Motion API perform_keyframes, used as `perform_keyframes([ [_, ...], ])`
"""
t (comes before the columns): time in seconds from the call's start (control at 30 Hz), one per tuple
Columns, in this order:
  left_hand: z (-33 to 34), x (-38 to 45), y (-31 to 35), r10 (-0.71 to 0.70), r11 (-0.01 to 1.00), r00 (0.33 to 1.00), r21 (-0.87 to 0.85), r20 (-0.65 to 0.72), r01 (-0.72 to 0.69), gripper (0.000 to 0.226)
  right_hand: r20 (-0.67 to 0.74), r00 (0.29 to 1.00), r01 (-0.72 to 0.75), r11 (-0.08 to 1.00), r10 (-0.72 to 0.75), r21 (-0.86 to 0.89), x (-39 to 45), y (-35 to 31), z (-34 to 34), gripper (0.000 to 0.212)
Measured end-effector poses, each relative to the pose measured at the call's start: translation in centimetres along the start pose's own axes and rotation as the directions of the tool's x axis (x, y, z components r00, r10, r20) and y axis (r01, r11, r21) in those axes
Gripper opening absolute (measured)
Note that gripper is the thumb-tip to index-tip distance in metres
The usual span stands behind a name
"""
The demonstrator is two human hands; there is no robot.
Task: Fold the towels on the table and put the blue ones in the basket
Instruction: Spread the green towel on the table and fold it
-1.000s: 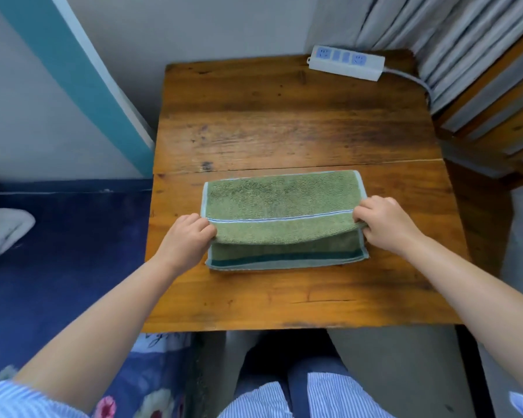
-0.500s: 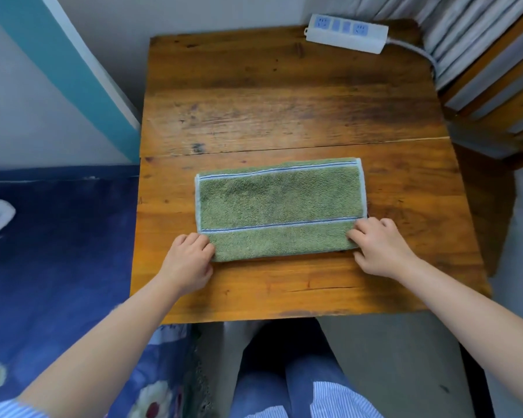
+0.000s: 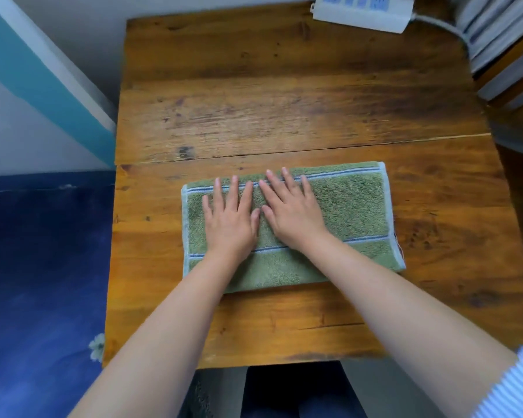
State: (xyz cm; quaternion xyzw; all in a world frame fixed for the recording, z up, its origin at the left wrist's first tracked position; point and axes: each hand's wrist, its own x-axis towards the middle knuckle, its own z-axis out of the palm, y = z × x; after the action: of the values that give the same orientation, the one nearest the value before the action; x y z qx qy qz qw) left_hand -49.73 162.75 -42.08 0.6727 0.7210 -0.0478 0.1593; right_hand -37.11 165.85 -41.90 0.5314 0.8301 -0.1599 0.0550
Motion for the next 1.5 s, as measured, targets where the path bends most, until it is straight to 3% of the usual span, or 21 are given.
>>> perform_keyframes([
  [0.1, 1.0, 0.1, -2.2, 0.006, 0.999, 0.999, 0.051, 0.036, -0.008, 0.063, -0.002, 1.000, -0.011, 0.999, 0.011, -0.036, 0.3, 1.9, 0.7, 0.054],
  [0.2, 0.8, 0.2, -3.7, -0.051, 0.999, 0.999, 0.018, 0.004, 0.051, 0.067, -0.049, 0.983, -0.177, 0.984, 0.177, 0.004, -0.2, 5.0, 0.1, 0.054],
  [0.37, 0.4, 0.0, -4.8, -0.214, 0.970, 0.977, -0.116, -0.005, 0.212, 0.066, -0.081, 0.902, -0.418, 0.905, 0.423, 0.078, -2.8, 9.8, -1.1, 0.052],
  [0.47, 0.2, -1.7, -4.6, -0.222, 0.972, 0.973, -0.099, -0.064, 0.215, 0.064, -0.099, 0.824, -0.542, 0.827, 0.558, 0.151, -4.8, 10.4, -1.4, 0.054],
  [0.57, 0.9, -5.2, -3.1, -0.108, 0.992, 0.986, -0.079, -0.126, 0.098, 0.064, -0.180, 0.854, -0.466, 0.871, 0.489, 0.155, -7.5, 7.6, -0.7, 0.063],
  [0.67, 2.2, -8.0, -1.9, -0.087, 0.995, 0.995, -0.060, -0.051, 0.083, 0.062, -0.099, 0.928, -0.343, 0.927, 0.360, 0.152, -9.5, 3.1, 1.1, 0.064],
  [0.77, 3.2, -8.6, -2.3, -0.135, 0.990, 0.991, -0.040, 0.007, 0.135, 0.061, -0.020, 0.953, -0.297, 0.948, 0.301, 0.115, -10.6, 1.7, 3.0, 0.054],
  [0.93, 3.3, -8.5, -2.2, -0.132, 0.990, 0.991, -0.042, -0.003, 0.131, 0.064, -0.072, 0.931, -0.352, 0.931, 0.359, 0.093, -13.1, 5.2, 2.4, 0.056],
  [1.0, 3.5, -8.4, -2.3, -0.151, 0.988, 0.988, -0.017, 0.010, 0.151, 0.062, -0.030, 0.917, -0.393, 0.915, 0.397, 0.091, -13.8, 6.2, 2.5, 0.057],
  [1.1, 3.5, -8.3, -2.3, -0.155, 0.988, 0.988, 0.001, 0.018, 0.155, 0.062, -0.010, 0.869, -0.488, 0.859, 0.495, 0.154, -14.8, 6.6, 2.5, 0.055],
  [1.27, 2.8, -8.4, -1.6, -0.183, 0.983, 0.981, 0.022, 0.059, 0.182, 0.062, -0.118, 0.701, -0.653, 0.700, 0.703, 0.288, -15.0, 5.4, 1.1, 0.049],
  [1.5, -1.0, -7.1, -0.2, -0.227, 0.969, 0.943, 0.155, 0.242, 0.193, 0.056, 0.047, 0.586, -0.774, 0.542, 0.809, 0.328, -12.8, 5.7, -1.4, 0.043],
])
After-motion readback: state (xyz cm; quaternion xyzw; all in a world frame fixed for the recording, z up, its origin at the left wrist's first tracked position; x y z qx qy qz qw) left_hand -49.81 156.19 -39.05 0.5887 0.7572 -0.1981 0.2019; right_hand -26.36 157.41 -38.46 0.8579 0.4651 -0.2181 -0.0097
